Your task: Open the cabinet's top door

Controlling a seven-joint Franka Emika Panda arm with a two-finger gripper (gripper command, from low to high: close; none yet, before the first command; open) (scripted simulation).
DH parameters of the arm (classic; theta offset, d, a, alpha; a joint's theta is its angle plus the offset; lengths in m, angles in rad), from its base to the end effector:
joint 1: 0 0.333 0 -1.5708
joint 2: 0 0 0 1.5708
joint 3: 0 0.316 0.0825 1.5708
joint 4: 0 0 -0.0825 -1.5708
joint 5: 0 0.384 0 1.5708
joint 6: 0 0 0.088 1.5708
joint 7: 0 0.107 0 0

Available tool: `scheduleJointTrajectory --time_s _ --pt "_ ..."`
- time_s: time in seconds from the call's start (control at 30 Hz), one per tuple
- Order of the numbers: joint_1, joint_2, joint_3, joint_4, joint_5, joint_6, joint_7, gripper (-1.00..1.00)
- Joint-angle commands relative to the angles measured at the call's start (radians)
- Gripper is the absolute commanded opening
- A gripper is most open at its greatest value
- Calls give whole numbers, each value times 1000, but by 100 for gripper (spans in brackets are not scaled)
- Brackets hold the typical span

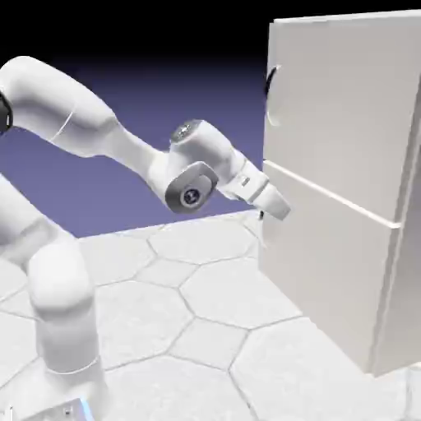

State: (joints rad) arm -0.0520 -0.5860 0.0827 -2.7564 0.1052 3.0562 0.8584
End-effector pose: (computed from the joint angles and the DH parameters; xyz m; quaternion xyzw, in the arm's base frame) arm 0.3961 0.0058 0.4930 -0.8097 0.4013 -0.3853 0.1868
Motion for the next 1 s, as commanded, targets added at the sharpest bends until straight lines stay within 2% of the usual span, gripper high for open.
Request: scheduleJointTrajectory --time_s 0.0,0.97 --pt "-24 -6 31 20 39 7 44 0" --pt "-711 -178 919 596 1171 214 1305 0"
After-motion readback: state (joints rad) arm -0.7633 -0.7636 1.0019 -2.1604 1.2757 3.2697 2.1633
